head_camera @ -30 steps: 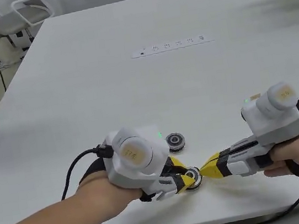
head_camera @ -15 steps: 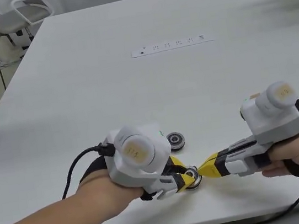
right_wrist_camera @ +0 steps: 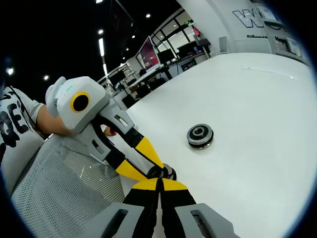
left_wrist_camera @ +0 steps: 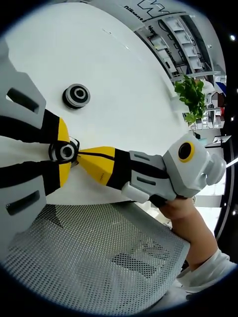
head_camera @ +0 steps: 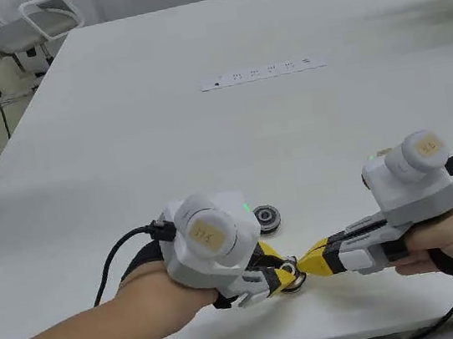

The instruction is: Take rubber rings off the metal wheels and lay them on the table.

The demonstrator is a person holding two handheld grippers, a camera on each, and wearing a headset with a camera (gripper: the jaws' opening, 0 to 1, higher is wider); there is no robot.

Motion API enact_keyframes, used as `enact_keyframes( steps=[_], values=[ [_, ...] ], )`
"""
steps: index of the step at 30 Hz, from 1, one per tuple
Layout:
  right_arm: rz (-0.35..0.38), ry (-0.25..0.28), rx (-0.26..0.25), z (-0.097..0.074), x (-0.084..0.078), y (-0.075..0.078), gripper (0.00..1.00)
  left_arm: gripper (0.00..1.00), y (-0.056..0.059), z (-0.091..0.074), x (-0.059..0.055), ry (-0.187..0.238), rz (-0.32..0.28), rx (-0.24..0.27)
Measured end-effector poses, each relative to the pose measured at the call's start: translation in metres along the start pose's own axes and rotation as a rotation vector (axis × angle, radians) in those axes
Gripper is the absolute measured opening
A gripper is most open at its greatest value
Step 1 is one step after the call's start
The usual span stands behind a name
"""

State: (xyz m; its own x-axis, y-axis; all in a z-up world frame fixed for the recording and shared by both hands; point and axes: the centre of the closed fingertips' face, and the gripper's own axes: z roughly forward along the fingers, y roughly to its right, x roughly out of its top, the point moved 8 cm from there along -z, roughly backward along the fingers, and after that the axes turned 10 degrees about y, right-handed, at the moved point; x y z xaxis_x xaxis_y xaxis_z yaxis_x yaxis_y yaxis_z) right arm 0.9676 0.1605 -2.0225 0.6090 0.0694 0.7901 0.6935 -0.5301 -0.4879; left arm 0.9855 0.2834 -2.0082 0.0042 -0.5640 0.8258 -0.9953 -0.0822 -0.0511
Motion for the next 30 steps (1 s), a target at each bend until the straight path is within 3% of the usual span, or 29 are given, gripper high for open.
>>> enact_keyframes(
  steps=[30],
  values=[
    [-0.004, 0.009, 0.022, 0.0027, 0.0018, -0.0044, 0.00, 0.07, 0.0003, 0.0001, 0.0001, -0.004, -0.003, 0.003]
  ],
)
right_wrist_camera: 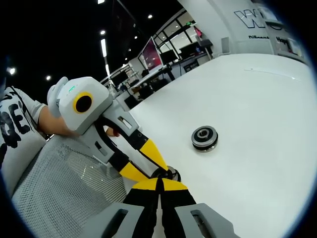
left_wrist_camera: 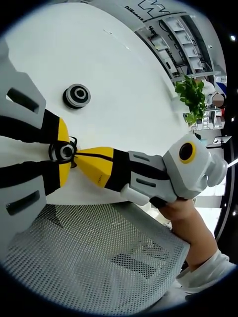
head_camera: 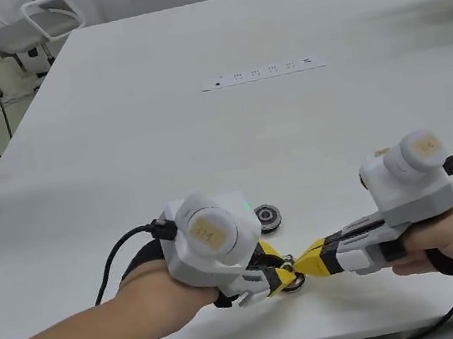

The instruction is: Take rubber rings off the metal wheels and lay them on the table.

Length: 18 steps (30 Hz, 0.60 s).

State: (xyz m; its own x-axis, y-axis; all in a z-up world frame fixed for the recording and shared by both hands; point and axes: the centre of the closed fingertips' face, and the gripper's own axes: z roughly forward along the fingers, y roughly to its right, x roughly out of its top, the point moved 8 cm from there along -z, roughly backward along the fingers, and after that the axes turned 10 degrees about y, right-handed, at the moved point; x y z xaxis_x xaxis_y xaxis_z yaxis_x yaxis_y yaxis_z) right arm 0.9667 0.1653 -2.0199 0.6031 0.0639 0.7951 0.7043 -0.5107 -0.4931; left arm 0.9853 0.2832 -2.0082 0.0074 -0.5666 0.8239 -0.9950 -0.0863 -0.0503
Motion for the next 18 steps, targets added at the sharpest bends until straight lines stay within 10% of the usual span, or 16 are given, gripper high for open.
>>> enact_keyframes(
  steps=[4, 18],
  values=[
    [0.036, 0.046, 0.092, 0.003, 0.007, -0.012, 0.00, 0.07, 0.000, 0.000, 0.000, 0.001, -0.001, 0.003],
    [-0.007, 0.024, 0.004, -0.006, 0.000, -0.004, 0.00, 0.07, -0.001, 0.000, 0.000, 0.006, 0.003, 0.004]
  ],
)
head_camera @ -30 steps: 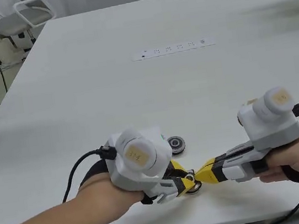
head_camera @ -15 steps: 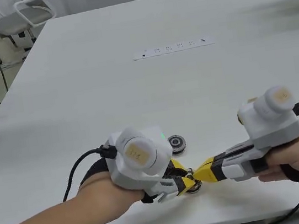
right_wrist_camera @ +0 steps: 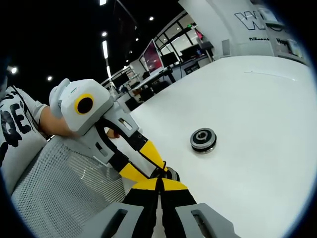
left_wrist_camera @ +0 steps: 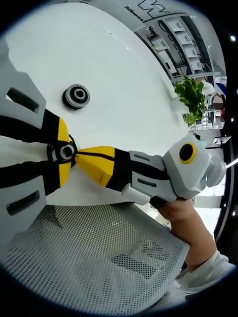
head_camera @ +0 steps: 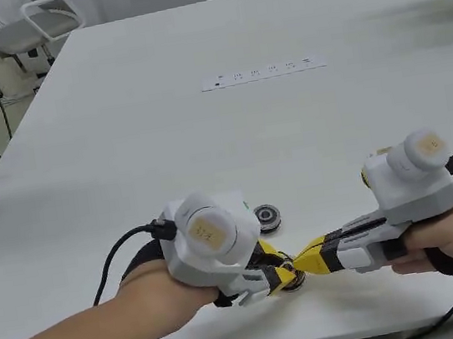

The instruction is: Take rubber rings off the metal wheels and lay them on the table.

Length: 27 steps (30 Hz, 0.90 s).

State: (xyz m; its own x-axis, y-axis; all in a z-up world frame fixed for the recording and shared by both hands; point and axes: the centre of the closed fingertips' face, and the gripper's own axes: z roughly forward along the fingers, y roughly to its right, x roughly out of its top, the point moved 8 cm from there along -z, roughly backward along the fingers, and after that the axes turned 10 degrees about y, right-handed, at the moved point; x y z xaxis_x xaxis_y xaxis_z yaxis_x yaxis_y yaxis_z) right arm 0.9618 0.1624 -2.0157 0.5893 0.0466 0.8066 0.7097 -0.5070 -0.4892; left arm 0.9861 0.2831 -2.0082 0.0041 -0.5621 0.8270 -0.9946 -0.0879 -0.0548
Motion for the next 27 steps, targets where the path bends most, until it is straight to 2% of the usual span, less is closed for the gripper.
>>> enact_keyframes(
  steps=[8, 27],
  values=[
    [-0.010, -0.009, -0.016, -0.0015, -0.0017, 0.0016, 0.00, 0.07, 0.0003, -0.0002, -0.0003, 0.010, 0.018, -0.003],
    [-0.008, -0.015, -0.032, -0.0012, -0.0023, 0.0052, 0.00, 0.08, 0.0003, 0.0002, -0.0002, 0.008, 0.004, 0.003]
  ],
)
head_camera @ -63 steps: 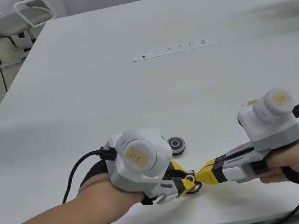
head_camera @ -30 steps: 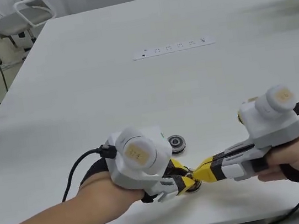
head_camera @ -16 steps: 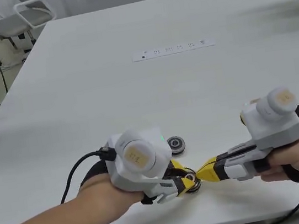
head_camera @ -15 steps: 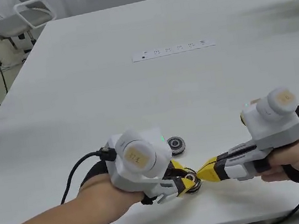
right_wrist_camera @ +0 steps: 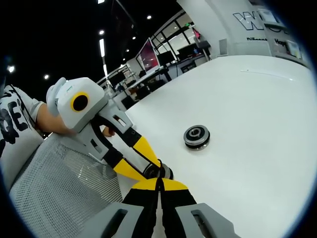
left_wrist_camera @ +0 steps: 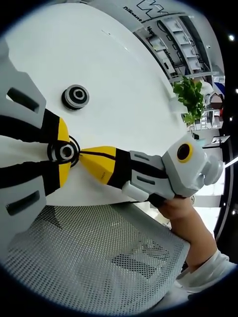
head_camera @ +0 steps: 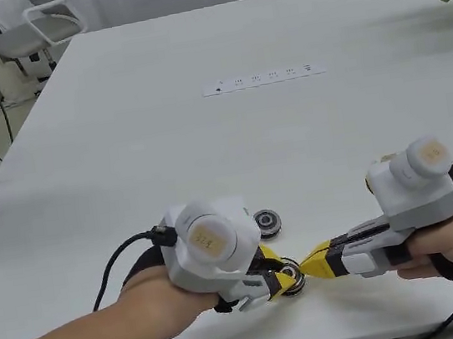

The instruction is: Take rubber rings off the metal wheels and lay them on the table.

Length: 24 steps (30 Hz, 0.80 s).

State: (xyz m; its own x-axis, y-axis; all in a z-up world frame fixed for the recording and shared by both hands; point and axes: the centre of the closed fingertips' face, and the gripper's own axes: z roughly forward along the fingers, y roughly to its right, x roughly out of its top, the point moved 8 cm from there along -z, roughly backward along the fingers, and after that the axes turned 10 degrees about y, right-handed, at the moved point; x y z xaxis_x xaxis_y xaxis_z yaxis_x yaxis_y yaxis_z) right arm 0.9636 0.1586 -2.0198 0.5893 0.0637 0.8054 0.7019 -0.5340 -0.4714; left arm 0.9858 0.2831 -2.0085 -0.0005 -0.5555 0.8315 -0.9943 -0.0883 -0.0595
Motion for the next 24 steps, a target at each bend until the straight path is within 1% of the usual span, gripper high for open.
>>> enact_keyframes(
  steps=[5, 12, 19, 24],
  values=[
    [0.007, 0.006, -0.001, -0.0002, 0.0000, 0.0007, 0.00, 0.08, -0.0004, 0.0001, 0.0003, -0.005, -0.019, 0.001],
    [0.009, 0.009, -0.006, -0.0001, 0.0002, 0.0020, 0.00, 0.10, -0.0012, -0.0017, 0.0012, -0.014, -0.018, -0.005],
    [0.012, 0.011, -0.006, 0.0002, 0.0002, 0.0041, 0.00, 0.14, -0.0004, -0.0066, 0.0074, -0.008, -0.018, -0.012],
    [0.014, 0.013, -0.005, 0.0005, 0.0006, 0.0055, 0.00, 0.17, -0.0002, -0.0090, 0.0100, -0.006, -0.032, -0.015]
  ],
)
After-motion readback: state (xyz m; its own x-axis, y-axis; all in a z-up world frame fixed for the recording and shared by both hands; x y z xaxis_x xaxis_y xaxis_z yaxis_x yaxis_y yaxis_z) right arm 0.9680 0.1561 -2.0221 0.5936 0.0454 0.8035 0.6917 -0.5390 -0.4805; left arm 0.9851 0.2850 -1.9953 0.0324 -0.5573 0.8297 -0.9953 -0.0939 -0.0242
